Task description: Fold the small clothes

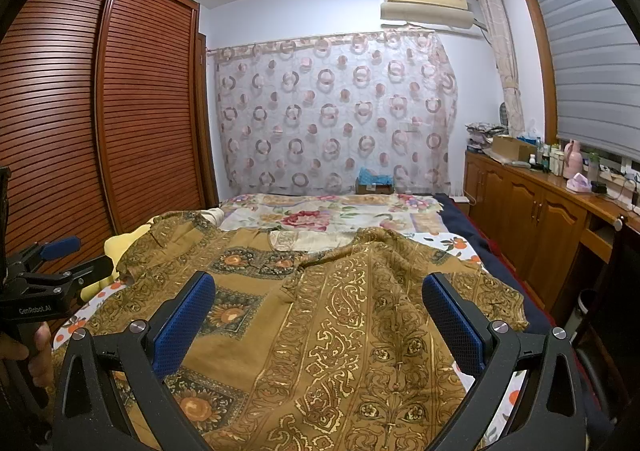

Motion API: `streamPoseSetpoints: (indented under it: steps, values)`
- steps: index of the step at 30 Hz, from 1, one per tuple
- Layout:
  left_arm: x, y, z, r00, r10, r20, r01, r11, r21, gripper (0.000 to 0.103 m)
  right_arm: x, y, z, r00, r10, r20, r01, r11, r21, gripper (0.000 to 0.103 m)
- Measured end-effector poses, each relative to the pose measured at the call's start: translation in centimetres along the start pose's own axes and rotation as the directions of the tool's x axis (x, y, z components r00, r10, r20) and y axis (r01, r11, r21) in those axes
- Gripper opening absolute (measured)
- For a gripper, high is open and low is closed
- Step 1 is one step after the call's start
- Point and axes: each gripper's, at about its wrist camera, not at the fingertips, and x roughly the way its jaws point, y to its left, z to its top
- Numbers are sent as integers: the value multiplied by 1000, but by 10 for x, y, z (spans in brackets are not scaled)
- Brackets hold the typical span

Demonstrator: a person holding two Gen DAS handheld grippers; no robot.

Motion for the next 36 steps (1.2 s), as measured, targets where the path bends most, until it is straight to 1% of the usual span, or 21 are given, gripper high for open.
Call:
streamPoseSetpoints:
  steps: [11,13,15,36]
  values:
    - [-1,-1,0,1000,1,4,-1,1000,2,103,0,0,0,1000,-1,1,1,1000,1,103]
    - [-6,0,6,1000,1,5,-1,1000,2,103,0,0,0,1000,-1,2,1,1000,1,103]
    - [-5,4,4,1000,1,6,-1,1000,2,103,0,0,0,1000,-1,1,1,1000,0,103]
    - [-6,4,2,1000,2,5,-2,1000,-3,103,2,1,1,1000,2,-1,-2,1000,1,103]
